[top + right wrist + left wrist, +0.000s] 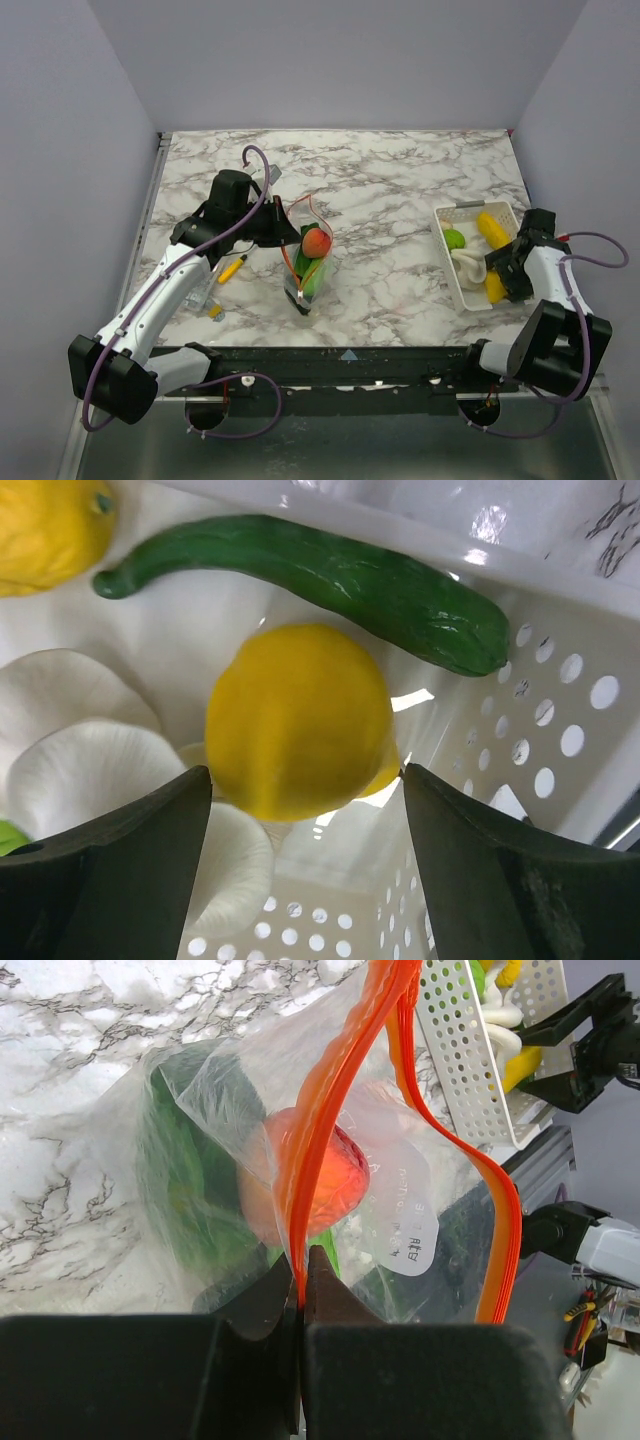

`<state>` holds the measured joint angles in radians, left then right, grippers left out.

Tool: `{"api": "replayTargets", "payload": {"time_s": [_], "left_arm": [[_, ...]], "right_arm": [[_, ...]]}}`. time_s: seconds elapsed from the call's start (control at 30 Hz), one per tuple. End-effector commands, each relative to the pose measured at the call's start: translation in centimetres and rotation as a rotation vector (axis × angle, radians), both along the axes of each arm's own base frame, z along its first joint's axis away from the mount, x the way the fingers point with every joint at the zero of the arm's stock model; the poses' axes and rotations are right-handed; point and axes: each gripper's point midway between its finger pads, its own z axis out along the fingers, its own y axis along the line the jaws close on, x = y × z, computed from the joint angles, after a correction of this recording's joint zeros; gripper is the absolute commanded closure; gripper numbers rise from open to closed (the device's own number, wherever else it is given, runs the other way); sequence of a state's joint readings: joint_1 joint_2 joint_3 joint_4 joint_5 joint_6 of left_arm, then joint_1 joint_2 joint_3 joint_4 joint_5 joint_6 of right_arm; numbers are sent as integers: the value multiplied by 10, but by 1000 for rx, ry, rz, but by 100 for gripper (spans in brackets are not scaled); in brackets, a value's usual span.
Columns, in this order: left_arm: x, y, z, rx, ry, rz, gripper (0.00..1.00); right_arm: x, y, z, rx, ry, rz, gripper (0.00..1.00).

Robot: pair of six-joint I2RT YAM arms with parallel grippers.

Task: Place the food in the zip-top bag and seal the zipper
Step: Pick up the fake fruit from the bin.

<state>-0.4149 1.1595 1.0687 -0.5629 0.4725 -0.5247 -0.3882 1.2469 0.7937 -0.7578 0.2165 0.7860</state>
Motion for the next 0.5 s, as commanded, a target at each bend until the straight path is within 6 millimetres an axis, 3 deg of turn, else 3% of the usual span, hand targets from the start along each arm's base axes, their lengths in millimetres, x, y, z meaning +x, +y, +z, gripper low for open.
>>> {"api": "replayTargets", "payload": {"time_s": [0.0,0.23,0.4,0.47], "left_arm": [[-2,-4,3,-15,-12,-17,100],[-1,-4,0,-7,-8,-14,100],[-1,-4,1,-11,-7,-17,100],[-2,-5,2,-16,-5,-19,100]], "right_arm": [[7,4,-20,47,-10,-20,20],[10,-4,-38,22,43,-9,27],[9,-9,-17,-23,11,4,51],[9,-12,-3,-50,-11,6,56]]}}
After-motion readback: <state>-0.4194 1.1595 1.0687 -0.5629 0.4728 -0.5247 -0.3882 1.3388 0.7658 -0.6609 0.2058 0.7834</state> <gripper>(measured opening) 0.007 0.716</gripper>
